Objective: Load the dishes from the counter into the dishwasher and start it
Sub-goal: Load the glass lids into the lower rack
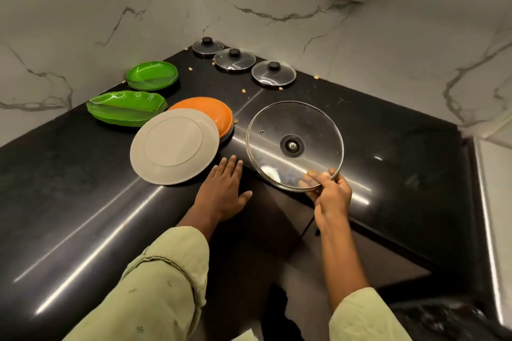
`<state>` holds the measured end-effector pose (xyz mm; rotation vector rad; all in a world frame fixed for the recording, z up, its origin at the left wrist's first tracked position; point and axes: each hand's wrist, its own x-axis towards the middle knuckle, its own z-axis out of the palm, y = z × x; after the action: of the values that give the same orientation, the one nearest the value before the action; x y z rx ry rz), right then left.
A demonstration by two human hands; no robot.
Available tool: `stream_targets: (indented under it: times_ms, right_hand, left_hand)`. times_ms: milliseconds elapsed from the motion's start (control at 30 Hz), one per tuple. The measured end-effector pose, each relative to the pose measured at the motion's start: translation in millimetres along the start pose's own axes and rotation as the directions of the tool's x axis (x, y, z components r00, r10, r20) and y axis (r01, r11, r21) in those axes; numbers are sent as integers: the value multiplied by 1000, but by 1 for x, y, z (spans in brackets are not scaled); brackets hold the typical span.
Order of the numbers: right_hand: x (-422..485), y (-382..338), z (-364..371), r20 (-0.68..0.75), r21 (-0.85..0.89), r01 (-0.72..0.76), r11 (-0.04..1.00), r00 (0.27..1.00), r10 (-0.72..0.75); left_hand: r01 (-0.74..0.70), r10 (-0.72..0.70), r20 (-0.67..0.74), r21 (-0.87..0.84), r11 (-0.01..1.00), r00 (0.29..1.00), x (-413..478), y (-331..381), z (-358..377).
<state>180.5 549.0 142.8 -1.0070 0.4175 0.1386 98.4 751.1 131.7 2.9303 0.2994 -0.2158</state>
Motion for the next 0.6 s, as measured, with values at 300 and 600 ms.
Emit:
stream_targets:
  times_ms: [300,600]
  right_hand:
    - [-104,14,-90,-69,28,24,999,997,-22]
    - [-195,10,-189,-55,34,25,999,998,-23]
  left_hand:
    - [-18,16,23,72,997,1000,-119,14,23]
    - [-8,8,-7,59,998,1000,-234,67,51]
